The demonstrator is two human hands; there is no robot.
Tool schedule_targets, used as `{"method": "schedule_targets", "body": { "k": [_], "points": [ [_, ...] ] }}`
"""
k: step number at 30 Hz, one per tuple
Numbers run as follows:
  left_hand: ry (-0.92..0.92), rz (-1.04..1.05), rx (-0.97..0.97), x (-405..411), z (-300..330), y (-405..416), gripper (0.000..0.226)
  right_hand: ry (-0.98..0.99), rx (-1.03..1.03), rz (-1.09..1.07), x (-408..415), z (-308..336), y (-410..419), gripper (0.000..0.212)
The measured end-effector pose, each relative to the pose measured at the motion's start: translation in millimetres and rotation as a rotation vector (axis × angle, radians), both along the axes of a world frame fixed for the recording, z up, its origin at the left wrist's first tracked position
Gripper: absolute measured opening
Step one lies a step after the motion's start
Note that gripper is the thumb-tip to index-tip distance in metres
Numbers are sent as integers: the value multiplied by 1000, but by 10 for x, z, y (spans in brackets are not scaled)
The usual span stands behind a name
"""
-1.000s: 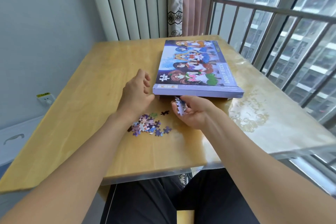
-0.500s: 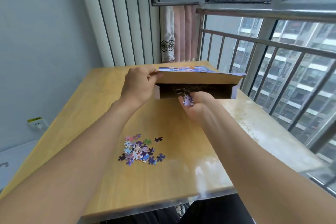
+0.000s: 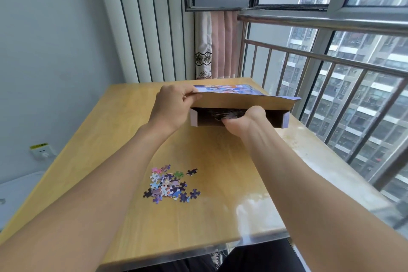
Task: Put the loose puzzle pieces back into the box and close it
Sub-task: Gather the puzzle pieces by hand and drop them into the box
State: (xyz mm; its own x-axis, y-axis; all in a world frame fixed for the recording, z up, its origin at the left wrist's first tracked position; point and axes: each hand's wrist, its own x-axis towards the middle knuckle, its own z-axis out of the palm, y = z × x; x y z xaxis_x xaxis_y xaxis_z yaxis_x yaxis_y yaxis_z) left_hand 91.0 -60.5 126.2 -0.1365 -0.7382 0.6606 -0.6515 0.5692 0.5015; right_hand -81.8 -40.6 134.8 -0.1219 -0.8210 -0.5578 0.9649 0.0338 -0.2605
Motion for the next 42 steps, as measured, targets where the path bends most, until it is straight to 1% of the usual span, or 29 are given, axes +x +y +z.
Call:
{"method": "schedule_targets", "body": {
  "k": [2,4,6,7,9,11,13,14,15,16,17,18,19,20,21,22,23,25,27,29,31,33,34,36,37,38,40,42],
  "points": [
    [12,-4,-6,-16,34,3,10,-57,-92,-17,26,52,-92,41],
    [40,-3,0,-41,76,15,10,-74,-209,-12,35,40,-185,58],
    [64,12,10,-47,113,14,10,10,-256,14,-1,-48,-264,72],
    [75,19,11,-38,129,4,9,85,-266,42,-26,-96,-283,75],
    [85,23,20,-13,143,-29,10,226,-273,96,-85,-179,-276,71],
    [92,24,40,-12,134,-37,11,392,-230,106,-152,-225,-179,58],
    [106,31,57,-30,112,-40,9,640,-219,140,-197,-270,-35,36],
    [111,37,69,-41,83,-35,8,856,-226,196,-203,-322,61,26],
    [107,47,78,-49,48,-31,8,1143,-241,258,-202,-386,152,21],
    [90,58,90,-49,13,-36,9,1450,-279,310,-201,-463,224,20],
    [67,76,109,-39,-65,-42,10,1709,-339,363,-184,-548,308,22],
    [47,95,132,-24,-134,-52,10,1882,-436,447,-144,-594,384,26],
    [38,112,161,-4,-206,-49,11,2006,-541,587,-95,-646,441,37],
    [35,123,191,30,-290,-39,11,2097,-612,780,-28,-716,467,52],
    [36,130,220,49,-353,-32,10,2190,-617,998,30,-751,498,67],
    [34,133,253,95,-452,-17,10,2259,-597,1182,102,-835,507,77],
    [44,120,288,125,-513,-7,10,2332,-575,1284,149,-867,517,84],
    [72,70,369,200,-655,32,9,2414,-578,1304,247,-947,529,94],
    [64,37,422,312,-761,129,10,2379,-632,1280,352,-998,591,99],
    [8,63,470,450,-830,253,25,2306,-686,1255,449,-1036,691,96],
    [-72,123,550,650,-913,445,41,2289,-728,1230,561,-1090,776,92],
    [-113,116,673,847,-1025,677,43,2238,-757,1167,658,-1138,806,82],
    [-130,88,723,904,-1084,794,44,2193,-761,1132,685,-1126,806,81],
    [-145,36,727,957,-1180,1019,49,2187,-761,1079,728,-1095,756,96],
    [-113,11,704,954,-1212,1092,54,2232,-770,1069,737,-1069,719,104],
    [-56,-15,691,954,-1237,1146,59,2275,-788,1075,768,-1054,677,106],
    [62,-46,682,933,-1273,1192,64,2340,-812,1144,818,-1018,594,99],
    [160,-11,655,911,-1284,1180,62,2370,-813,1196,853,-995,522,93]
  ]
}}
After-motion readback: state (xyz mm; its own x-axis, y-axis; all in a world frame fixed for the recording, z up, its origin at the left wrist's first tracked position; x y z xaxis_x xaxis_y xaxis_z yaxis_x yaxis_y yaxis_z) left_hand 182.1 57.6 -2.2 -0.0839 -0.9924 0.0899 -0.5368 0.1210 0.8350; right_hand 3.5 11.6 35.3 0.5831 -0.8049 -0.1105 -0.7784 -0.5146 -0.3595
